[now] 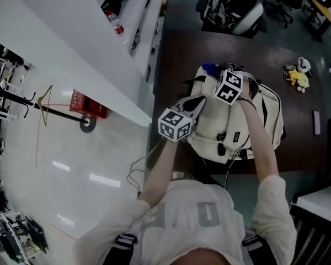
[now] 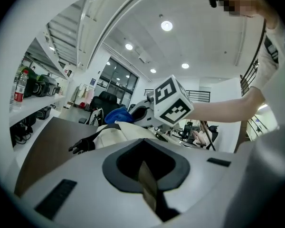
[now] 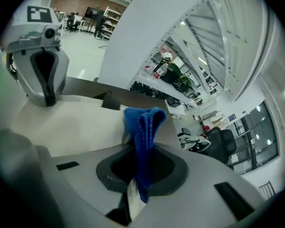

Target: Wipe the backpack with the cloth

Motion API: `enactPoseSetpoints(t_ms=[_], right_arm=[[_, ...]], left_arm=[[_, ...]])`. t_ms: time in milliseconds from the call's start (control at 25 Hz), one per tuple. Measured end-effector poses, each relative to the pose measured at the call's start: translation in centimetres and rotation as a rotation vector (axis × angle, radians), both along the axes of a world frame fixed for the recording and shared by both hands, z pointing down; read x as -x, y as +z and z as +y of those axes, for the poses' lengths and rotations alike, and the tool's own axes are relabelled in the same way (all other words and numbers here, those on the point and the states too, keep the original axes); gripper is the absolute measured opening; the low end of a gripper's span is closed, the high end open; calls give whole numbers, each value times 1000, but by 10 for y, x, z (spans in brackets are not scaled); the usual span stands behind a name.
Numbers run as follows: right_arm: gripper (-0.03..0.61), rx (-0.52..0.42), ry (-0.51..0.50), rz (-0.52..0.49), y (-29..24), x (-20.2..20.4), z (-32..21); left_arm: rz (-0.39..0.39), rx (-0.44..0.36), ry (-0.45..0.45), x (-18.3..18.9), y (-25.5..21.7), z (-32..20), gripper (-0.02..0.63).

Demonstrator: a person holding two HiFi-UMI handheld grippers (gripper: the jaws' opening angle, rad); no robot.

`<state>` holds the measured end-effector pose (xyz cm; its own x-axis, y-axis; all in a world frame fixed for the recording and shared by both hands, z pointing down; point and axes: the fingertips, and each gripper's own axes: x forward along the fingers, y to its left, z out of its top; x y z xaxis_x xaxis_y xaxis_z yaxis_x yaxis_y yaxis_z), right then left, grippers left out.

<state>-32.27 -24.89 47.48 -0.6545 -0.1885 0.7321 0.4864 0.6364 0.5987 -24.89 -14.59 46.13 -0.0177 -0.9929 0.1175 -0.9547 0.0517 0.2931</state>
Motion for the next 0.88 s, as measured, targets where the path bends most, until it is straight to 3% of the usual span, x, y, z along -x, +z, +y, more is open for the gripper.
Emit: enactPoseSetpoints(t_ms=[240,440,680,880], right_arm=[[41,-68,-35,31,-10,-25,27],[41,-96,-40,47,-8,-52,65],[41,-70,77,13,-5,-80,83],[41,-78,104,0,-1,-109,104]], left_arm=[[-51,-12,-93,10,-11,17,5],[-42,-54,-194,18,-20,56,5],[-33,-58,-191,-1,-12,94,5],[-10,-56,-184,-23,-4,112,5]])
